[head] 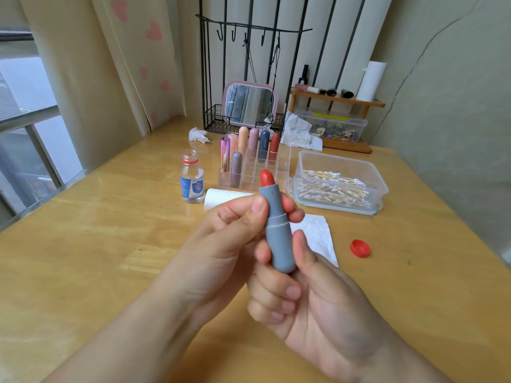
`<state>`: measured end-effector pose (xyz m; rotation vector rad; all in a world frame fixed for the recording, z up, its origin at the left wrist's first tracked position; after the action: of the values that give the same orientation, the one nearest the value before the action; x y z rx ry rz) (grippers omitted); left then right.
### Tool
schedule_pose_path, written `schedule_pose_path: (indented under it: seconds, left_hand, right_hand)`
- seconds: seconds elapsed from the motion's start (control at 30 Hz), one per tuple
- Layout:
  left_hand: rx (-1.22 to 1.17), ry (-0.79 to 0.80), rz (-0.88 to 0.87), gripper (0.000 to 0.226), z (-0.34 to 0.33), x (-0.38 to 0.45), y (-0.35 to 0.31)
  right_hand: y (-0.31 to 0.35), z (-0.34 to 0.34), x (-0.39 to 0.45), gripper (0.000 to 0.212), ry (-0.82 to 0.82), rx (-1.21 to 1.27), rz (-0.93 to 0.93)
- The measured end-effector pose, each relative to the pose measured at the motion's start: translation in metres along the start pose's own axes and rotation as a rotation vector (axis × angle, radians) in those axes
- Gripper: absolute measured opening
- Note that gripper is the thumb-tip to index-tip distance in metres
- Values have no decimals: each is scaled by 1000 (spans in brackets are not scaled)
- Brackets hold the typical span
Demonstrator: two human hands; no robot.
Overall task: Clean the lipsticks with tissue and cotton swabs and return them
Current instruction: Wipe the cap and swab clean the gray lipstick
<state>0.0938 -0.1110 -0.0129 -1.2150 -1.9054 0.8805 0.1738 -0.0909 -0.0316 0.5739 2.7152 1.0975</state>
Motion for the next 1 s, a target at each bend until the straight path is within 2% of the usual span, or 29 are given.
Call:
schedule_pose_path:
  seconds: [0.07,0.17,0.23,0.33,0.4,0.43,0.5,0.57,0.6,0.67,0.73,0.8,0.87,0.93,1.0]
  left_hand:
    - [10,-45,10,22,1,1,-1]
    - [115,-115,-33,17,4,3,-1]
    - [155,-135,-70,22,4,3,1]
    - [173,-114,-70,18,1,2,3]
    - [161,-76,-60,17,1,1,3]
    - [138,-57,-54,22,0,1,3]
    - [73,-40,-26,25,2,1,3]
    - [4,-7,7,23,2,2,5]
    - [-23,16,22,22,1,2,6]
    - [-58,39,44,22,0,2,8]
    - [-81,8,67,22,2,3,9]
    - [-58,-53,77,23,6,5,11]
    - [12,-79,61,25,6,6,11]
    - [42,-73,50,30,3,6,12]
    - [64,-84,48,35,3,7,13]
  right_hand:
    - [2,4,1,38,-123,-100,68]
    - [15,14,-4,43,-366,-635,360]
    - [23,15,-11,35,-502,-1026,570]
    - [24,8,-20,31,-607,-1293,745]
    - [22,7,-19,33,-583,-1250,714]
    - [20,9,-15,32,-539,-1142,637]
    - [13,10,-7,36,-370,-741,377]
    - [2,1,-2,38,-123,-215,87]
    - [-1,-4,-1,38,-28,-53,-5]
    - [-1,-7,-1,38,43,57,-54]
    - [-2,-4,0,42,-29,2,-42]
    - [7,7,-2,44,-244,-241,112]
    - [18,12,-4,41,-381,-550,297]
    - [21,12,-5,37,-423,-764,391]
    - [21,12,-5,30,-448,-807,429]
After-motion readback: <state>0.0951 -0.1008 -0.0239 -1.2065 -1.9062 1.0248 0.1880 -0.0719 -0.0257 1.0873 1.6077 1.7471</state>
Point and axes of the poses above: each hand's wrist, its own x-axis towards the middle knuckle, its own z-axis out of the back of the hand, y = z × x, the point moved 5 cm from there along x, towards the middle knuckle, and after that the axes turned 12 degrees about -y, right-handed, at the moved point
